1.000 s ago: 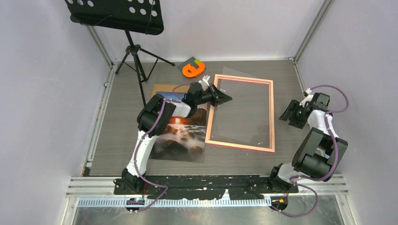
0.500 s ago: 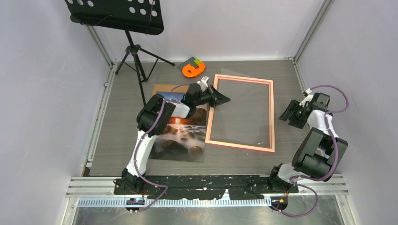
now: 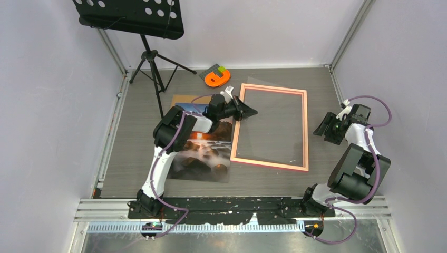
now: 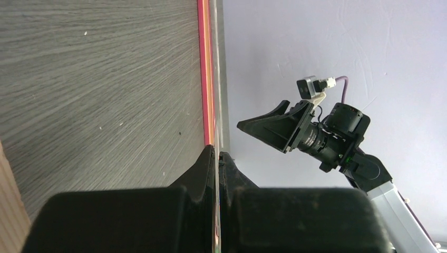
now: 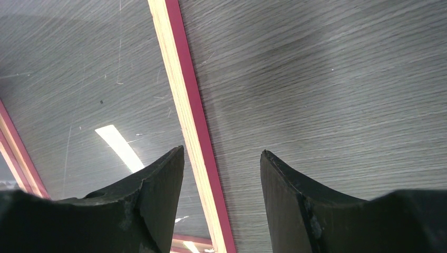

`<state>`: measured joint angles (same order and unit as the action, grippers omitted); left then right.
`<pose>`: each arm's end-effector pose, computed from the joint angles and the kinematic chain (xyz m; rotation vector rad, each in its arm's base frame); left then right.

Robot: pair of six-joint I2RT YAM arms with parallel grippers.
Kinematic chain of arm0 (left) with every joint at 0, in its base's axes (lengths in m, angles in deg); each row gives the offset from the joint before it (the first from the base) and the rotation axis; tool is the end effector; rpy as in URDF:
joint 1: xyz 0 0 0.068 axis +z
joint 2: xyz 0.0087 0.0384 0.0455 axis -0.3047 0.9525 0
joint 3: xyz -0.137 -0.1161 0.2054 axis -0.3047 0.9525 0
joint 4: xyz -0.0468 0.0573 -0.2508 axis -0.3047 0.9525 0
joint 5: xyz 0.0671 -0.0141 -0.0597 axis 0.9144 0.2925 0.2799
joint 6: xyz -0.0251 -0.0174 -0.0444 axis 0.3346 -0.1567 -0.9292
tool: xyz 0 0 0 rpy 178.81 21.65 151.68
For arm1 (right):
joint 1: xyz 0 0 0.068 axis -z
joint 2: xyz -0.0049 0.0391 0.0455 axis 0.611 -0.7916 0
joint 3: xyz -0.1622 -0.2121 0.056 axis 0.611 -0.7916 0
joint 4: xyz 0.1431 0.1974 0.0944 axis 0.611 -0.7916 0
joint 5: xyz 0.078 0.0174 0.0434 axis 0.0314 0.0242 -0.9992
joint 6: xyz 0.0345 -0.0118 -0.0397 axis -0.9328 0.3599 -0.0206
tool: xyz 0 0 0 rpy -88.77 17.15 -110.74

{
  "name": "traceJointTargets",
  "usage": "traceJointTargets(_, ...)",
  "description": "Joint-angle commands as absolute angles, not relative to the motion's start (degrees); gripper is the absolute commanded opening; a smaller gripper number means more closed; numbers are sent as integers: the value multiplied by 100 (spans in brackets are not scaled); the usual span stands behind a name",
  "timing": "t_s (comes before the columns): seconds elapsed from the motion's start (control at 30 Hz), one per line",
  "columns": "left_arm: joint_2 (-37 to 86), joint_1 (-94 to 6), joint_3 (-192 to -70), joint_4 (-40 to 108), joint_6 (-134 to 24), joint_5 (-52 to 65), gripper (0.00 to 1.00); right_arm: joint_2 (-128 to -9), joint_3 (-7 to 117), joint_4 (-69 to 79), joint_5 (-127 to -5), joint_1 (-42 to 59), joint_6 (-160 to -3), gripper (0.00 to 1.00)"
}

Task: Put the photo into the frame
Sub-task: Place the photo frame item in the photo frame.

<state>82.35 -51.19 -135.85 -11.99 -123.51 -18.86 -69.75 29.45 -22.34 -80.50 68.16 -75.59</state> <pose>0.3977 -0.2862 0.1194 -0.3190 2.1098 -1.8334 0.2443 -0.1284 0.2026 0.5593 2.4743 0.2990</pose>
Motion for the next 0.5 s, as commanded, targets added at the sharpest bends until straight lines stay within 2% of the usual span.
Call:
traceJointTargets(0.0,7891,-5057,-13573,-1590,-12170,-1775,0,-6765,2955,-2103,-8106,6840,-7549,61)
traceJointTargets(0.47,7866,-5063,-13452,-1581,-12021,-1740,0,-6752,2946,-2097,-8102,6842,-7538,61)
